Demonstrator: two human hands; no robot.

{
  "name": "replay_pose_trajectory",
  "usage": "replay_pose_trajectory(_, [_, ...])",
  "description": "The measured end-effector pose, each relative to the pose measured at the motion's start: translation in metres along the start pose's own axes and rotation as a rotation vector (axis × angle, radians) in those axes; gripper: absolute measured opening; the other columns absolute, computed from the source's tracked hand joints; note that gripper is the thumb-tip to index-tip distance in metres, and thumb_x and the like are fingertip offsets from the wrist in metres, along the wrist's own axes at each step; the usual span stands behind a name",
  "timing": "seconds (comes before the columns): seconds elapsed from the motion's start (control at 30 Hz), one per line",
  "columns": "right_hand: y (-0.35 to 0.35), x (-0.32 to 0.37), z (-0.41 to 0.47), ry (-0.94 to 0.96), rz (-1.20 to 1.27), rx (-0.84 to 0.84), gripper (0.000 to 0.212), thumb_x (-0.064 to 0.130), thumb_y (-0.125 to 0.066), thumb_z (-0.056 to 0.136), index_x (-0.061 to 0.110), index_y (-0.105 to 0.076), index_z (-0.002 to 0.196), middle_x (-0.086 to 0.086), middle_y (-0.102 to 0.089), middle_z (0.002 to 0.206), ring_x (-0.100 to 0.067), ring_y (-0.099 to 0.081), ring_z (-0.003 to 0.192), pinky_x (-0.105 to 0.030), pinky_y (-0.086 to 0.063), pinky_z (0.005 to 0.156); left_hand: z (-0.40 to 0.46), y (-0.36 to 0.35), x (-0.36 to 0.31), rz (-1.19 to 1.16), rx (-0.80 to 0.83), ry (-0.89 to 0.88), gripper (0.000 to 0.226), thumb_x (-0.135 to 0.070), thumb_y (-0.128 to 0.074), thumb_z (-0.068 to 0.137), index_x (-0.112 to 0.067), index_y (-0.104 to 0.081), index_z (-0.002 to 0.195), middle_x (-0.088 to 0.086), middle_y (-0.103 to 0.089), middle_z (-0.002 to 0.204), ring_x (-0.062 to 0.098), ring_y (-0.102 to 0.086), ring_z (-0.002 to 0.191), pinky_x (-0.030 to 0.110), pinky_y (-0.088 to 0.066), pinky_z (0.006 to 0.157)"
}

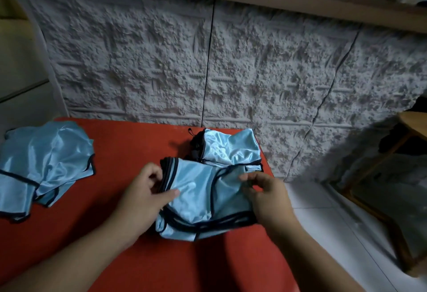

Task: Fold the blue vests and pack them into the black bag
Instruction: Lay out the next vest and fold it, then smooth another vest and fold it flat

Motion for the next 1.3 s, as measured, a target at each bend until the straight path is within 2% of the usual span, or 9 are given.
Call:
replay_pose_trajectory(0.13, [0.023,0.021,0.083,0.019,-0.07,-0.058,0.033,-0.009,-0.06,0.09,0.017,-0.075,0.077,-0.004,-0.074,0.072,-0.019,-0.07,0.064,-0.031,-0.06,0.055,0.077,-0.027,-0.035,0.003,-0.061,-0.151,0.052,0.009,-0.079,0.074,-0.021,-0.037,0.078,0.001,-0.041,0.072,0.011,-0.038,0.065,0.031,-0.033,0.06])
replay_pose_trajectory(0.47, [0.026,-0.007,0.226,-0.01,-0.351,-0.04,0.038,-0.006,-0.053,0.091,0.018,-0.077,0.108,-0.013,-0.073,0.089,-0.021,-0.062,0.062,-0.027,-0.054,0.058,0.21,-0.095,-0.015,0.044,-0.088,-0.01,0.034,-0.016,-0.082,0.084,-0.015,-0.047,0.085,0.001,-0.048,0.08,0.018,-0.043,0.071,0.03,-0.035,0.059])
replay_pose_trajectory(0.63, [-0.008,-0.043,0.227,0.061,-0.804,0.068,0.038,0.004,-0.05,0.091,0.012,-0.071,0.122,-0.018,-0.07,0.114,-0.036,-0.067,0.098,-0.034,-0.052,0.078,0.228,-0.095,0.044,0.184,-0.124,0.15,0.042,-0.027,-0.088,0.077,-0.019,-0.047,0.079,0.001,-0.056,0.088,0.021,-0.051,0.084,0.033,-0.044,0.071])
replay_pose_trajectory(0.73, [-0.011,-0.06,0.225,0.102,-0.937,0.07,0.032,0.014,-0.049,0.095,0.011,-0.069,0.12,-0.02,-0.068,0.117,-0.039,-0.064,0.105,-0.036,-0.051,0.083,0.225,-0.088,0.06,0.284,-0.153,0.141,0.048,-0.046,-0.084,0.078,-0.017,-0.046,0.075,0.0,-0.052,0.077,0.02,-0.048,0.071,0.032,-0.039,0.059])
replay_pose_trajectory(0.83, [-0.001,-0.057,0.213,0.084,-0.802,-0.018,0.03,0.024,-0.053,0.098,0.017,-0.07,0.122,-0.015,-0.067,0.098,-0.034,-0.065,0.084,-0.034,-0.051,0.071,0.216,-0.066,0.065,0.276,-0.201,0.142,0.06,-0.063,-0.068,0.084,-0.016,-0.039,0.061,0.003,-0.045,0.058,0.028,-0.048,0.055,0.032,-0.037,0.046])
replay_pose_trajectory(0.93, [0.01,-0.036,0.185,0.066,-0.6,-0.218,0.033,0.017,-0.057,0.093,0.015,-0.071,0.123,-0.016,-0.069,0.086,-0.03,-0.061,0.062,-0.029,-0.047,0.059,0.209,-0.02,0.065,0.267,-0.262,0.11,0.049,-0.061,-0.059,0.082,-0.016,-0.049,0.066,0.013,-0.065,0.065,0.038,-0.069,0.065,0.047,-0.06,0.061])
replay_pose_trajectory(1.03, [-0.013,0.005,0.143,0.241,-0.604,-0.303,0.03,0.009,-0.059,0.086,0.012,-0.076,0.111,-0.019,-0.07,0.113,-0.035,-0.064,0.089,-0.035,-0.048,0.079,0.192,0.041,0.054,0.56,-0.331,-0.019,0.018,-0.034,-0.067,0.089,-0.021,-0.058,0.079,0.005,-0.067,0.082,0.031,-0.067,0.09,0.033,-0.051,0.081])
replay_pose_trajectory(1.17, [-0.071,0.045,0.085,0.383,-0.508,-0.241,0.018,0.005,-0.066,0.084,0.012,-0.078,0.095,-0.011,-0.072,0.109,-0.031,-0.064,0.098,-0.032,-0.042,0.083,0.163,0.131,0.062,1.13,-0.443,-0.09,0.019,-0.025,-0.067,0.084,-0.024,-0.067,0.103,0.011,-0.062,0.108,0.034,-0.054,0.111,0.04,-0.041,0.099])
replay_pose_trajectory(1.3, [-0.132,0.044,0.042,0.331,-0.357,-0.079,0.018,0.005,-0.069,0.082,0.022,-0.076,0.085,0.001,-0.073,0.092,-0.017,-0.061,0.079,-0.025,-0.037,0.073,0.138,0.206,0.127,1.324,-0.261,0.198,0.021,-0.018,-0.062,0.086,-0.016,-0.062,0.107,0.013,-0.06,0.11,0.035,-0.059,0.109,0.043,-0.053,0.089])
Point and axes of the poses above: each hand's wrist, its own z-axis towards the middle knuckle, its own y-axis out of the back of the hand, x = y × z, the point moved 10 cm from there along z, towards the middle knuckle
